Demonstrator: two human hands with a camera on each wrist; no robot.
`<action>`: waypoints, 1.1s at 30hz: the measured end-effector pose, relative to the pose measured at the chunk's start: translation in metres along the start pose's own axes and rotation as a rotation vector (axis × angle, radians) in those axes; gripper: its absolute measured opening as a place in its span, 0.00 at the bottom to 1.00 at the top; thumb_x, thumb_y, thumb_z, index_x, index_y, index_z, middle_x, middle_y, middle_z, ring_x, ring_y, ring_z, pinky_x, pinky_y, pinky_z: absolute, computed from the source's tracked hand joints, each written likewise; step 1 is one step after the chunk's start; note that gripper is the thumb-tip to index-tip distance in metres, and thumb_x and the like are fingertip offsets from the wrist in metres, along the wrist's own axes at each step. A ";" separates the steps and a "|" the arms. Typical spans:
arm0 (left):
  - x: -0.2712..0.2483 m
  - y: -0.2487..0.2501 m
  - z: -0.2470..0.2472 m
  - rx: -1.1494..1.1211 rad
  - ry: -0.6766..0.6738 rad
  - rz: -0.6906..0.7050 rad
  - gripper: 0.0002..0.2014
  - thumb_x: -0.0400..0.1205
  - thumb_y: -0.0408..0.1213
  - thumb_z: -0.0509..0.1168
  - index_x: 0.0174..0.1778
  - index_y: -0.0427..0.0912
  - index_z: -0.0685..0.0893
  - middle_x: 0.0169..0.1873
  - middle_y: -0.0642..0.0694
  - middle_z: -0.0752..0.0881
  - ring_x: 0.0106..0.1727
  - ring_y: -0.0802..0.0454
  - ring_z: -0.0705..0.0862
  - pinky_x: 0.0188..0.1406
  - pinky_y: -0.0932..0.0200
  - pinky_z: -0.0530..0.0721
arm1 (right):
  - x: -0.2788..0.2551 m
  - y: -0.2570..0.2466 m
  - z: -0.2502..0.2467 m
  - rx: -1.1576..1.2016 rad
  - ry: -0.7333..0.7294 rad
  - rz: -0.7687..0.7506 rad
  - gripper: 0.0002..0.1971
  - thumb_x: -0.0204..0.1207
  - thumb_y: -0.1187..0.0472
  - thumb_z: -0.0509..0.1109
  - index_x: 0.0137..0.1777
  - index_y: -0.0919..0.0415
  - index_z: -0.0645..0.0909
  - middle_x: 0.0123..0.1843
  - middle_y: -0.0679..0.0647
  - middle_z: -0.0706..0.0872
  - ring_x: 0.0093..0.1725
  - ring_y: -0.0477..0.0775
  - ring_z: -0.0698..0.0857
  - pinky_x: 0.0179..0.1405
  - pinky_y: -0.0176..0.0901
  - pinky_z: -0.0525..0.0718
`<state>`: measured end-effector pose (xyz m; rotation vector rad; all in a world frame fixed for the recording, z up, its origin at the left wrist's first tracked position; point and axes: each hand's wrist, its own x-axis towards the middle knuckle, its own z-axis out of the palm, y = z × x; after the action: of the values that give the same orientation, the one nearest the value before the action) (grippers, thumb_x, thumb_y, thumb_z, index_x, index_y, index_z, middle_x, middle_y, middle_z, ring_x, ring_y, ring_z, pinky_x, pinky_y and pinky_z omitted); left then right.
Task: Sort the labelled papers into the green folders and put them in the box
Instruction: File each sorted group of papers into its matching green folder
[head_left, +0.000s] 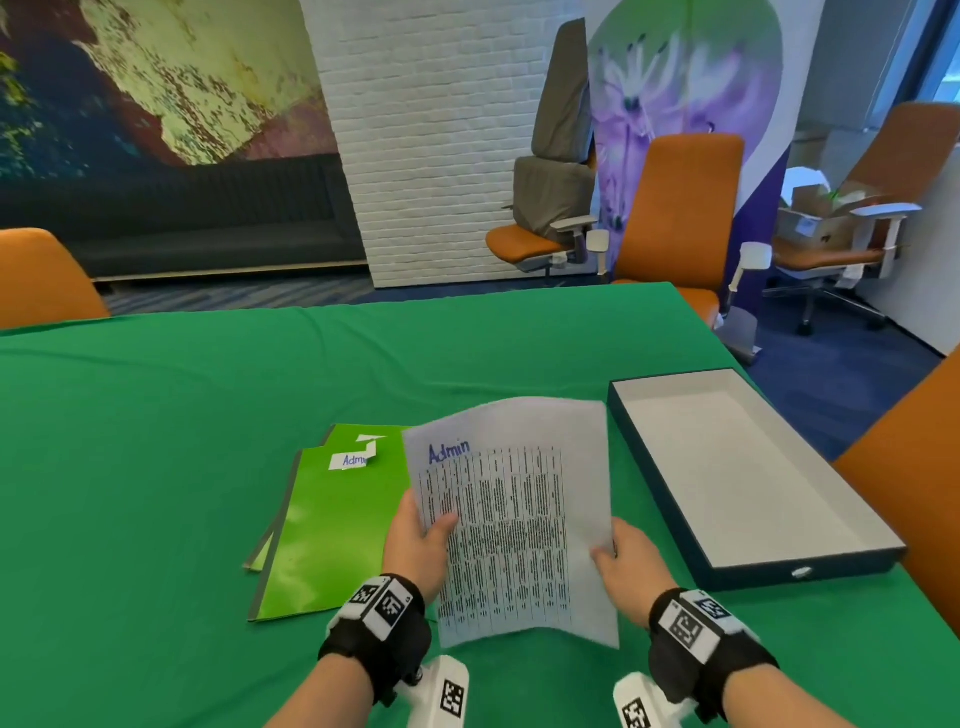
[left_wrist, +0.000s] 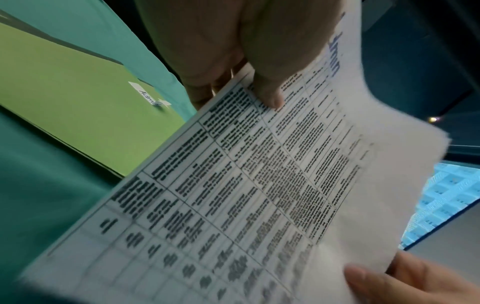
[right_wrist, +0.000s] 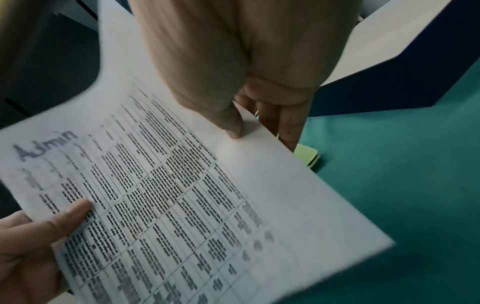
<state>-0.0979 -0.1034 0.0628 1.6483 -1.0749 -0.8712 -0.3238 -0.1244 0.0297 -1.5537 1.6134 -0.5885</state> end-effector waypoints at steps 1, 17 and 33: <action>0.006 -0.001 -0.004 0.015 0.008 0.009 0.16 0.80 0.30 0.65 0.63 0.45 0.76 0.56 0.51 0.83 0.57 0.52 0.82 0.60 0.52 0.81 | 0.005 -0.002 0.002 -0.019 0.020 -0.008 0.18 0.82 0.66 0.60 0.71 0.61 0.74 0.67 0.54 0.82 0.64 0.53 0.81 0.68 0.46 0.76; 0.091 -0.108 -0.081 1.351 -0.620 0.013 0.45 0.74 0.54 0.70 0.82 0.52 0.51 0.83 0.49 0.47 0.82 0.38 0.52 0.81 0.41 0.56 | 0.067 -0.026 0.043 0.083 0.236 0.099 0.17 0.82 0.69 0.55 0.67 0.63 0.76 0.63 0.60 0.82 0.60 0.61 0.81 0.65 0.53 0.78; 0.090 -0.068 -0.130 0.676 -0.194 -0.080 0.12 0.77 0.49 0.69 0.40 0.42 0.87 0.27 0.52 0.79 0.31 0.50 0.76 0.30 0.61 0.70 | 0.082 -0.058 0.039 0.261 0.356 0.082 0.14 0.81 0.72 0.54 0.62 0.67 0.77 0.58 0.63 0.83 0.56 0.64 0.81 0.63 0.57 0.79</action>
<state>0.0687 -0.1338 0.0305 2.1996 -1.5628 -0.7730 -0.2512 -0.2042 0.0350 -1.2334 1.7669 -1.0315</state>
